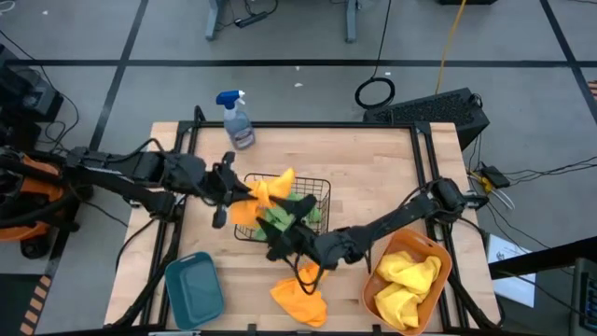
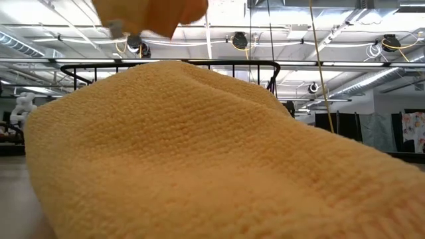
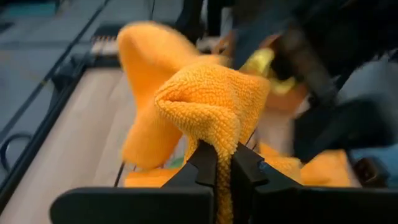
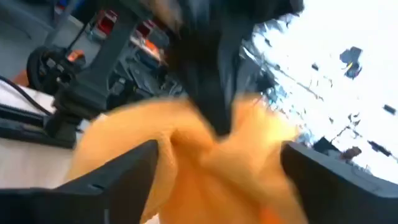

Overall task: Sort microfiber towel by color & place in baskets
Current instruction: Put the top orange microfiber cloth into the blue bin

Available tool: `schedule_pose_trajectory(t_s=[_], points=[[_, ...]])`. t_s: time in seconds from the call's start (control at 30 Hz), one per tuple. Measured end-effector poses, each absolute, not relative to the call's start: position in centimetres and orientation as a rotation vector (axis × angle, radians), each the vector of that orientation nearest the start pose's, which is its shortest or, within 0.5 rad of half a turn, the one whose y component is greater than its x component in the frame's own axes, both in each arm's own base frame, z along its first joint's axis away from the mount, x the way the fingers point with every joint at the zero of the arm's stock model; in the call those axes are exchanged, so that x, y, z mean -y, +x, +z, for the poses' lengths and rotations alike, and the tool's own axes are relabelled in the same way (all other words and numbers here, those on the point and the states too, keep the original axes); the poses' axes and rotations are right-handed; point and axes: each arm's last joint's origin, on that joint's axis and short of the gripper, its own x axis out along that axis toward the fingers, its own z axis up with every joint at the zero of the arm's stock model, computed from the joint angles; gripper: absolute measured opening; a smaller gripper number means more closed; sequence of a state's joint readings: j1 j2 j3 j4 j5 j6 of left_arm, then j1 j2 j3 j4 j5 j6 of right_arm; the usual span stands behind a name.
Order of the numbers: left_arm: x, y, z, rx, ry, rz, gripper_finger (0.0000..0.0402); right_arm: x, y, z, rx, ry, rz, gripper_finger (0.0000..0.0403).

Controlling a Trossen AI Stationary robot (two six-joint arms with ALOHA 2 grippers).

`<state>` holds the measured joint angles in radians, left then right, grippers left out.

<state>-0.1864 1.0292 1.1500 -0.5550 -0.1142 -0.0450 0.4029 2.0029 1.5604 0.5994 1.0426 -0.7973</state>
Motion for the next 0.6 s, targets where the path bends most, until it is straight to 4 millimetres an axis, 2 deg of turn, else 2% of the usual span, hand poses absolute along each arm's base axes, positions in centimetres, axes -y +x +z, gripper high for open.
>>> schedule_pose_trajectory(t_s=[0.13, 0.3, 0.43, 0.6], points=[[5.3, 21.0, 38.5, -0.333, 0.052, -0.118, 0.0015, -14.2, 43.9, 29.6, -0.176, -0.580, -0.667, 0.0361], [6.7, 21.8, 38.3, -0.305, 0.064, -0.159, 0.0015, -13.3, 44.1, 29.7, -0.154, -0.505, -0.691, 0.0355], [7.1, 22.3, 37.9, -0.325, 0.071, -0.159, 0.0015, -13.9, 43.9, 29.7, -0.153, -0.523, -0.681, 0.0316], [7.1, 22.3, 37.8, -0.328, 0.101, -0.164, 0.0019, -15.0, 43.6, 29.5, -0.173, -0.554, -0.649, 0.0222]])
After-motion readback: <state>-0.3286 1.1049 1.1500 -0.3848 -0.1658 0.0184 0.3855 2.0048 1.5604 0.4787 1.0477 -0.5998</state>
